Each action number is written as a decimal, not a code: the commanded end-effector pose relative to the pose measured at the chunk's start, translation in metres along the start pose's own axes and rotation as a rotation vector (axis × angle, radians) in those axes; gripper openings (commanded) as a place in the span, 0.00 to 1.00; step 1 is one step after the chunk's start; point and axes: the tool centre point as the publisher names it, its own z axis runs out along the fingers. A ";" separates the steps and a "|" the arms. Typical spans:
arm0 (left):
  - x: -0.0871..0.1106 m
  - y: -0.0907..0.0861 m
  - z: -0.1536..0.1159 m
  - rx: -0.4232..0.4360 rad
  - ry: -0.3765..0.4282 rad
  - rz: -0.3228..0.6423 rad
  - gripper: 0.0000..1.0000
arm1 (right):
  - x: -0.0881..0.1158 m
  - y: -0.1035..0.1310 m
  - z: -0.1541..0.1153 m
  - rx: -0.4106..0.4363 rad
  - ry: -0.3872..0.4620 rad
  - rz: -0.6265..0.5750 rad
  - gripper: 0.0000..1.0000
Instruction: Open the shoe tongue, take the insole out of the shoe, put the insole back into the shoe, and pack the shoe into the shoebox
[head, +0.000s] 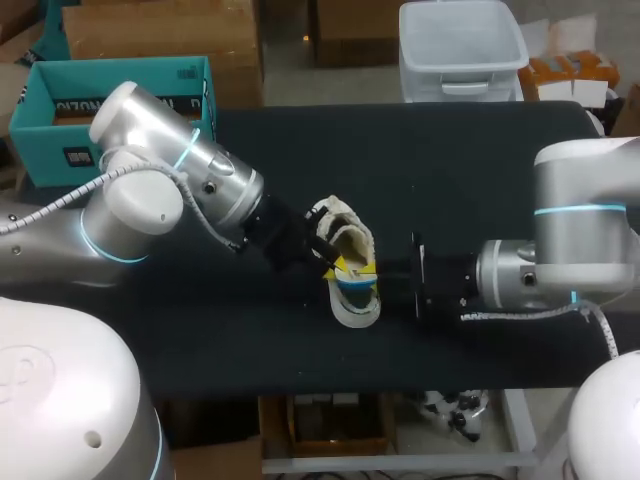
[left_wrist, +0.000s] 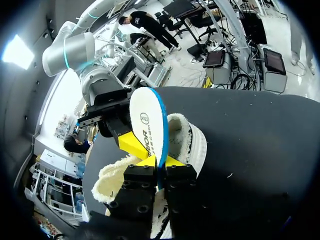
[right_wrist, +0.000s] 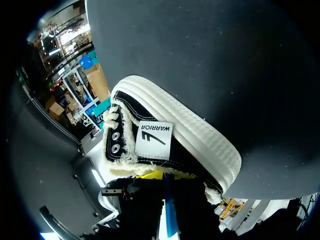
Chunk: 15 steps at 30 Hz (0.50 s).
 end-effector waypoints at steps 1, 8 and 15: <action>-0.001 0.014 0.010 0.000 0.010 -0.013 0.00 | 0.005 0.012 0.011 0.017 -0.017 0.008 0.00; 0.000 0.016 0.008 0.003 0.010 -0.028 0.00 | -0.001 0.007 0.006 0.015 -0.013 0.022 0.36; 0.000 0.011 0.007 0.007 0.004 -0.019 0.00 | -0.004 -0.020 -0.015 -0.036 0.002 0.000 0.40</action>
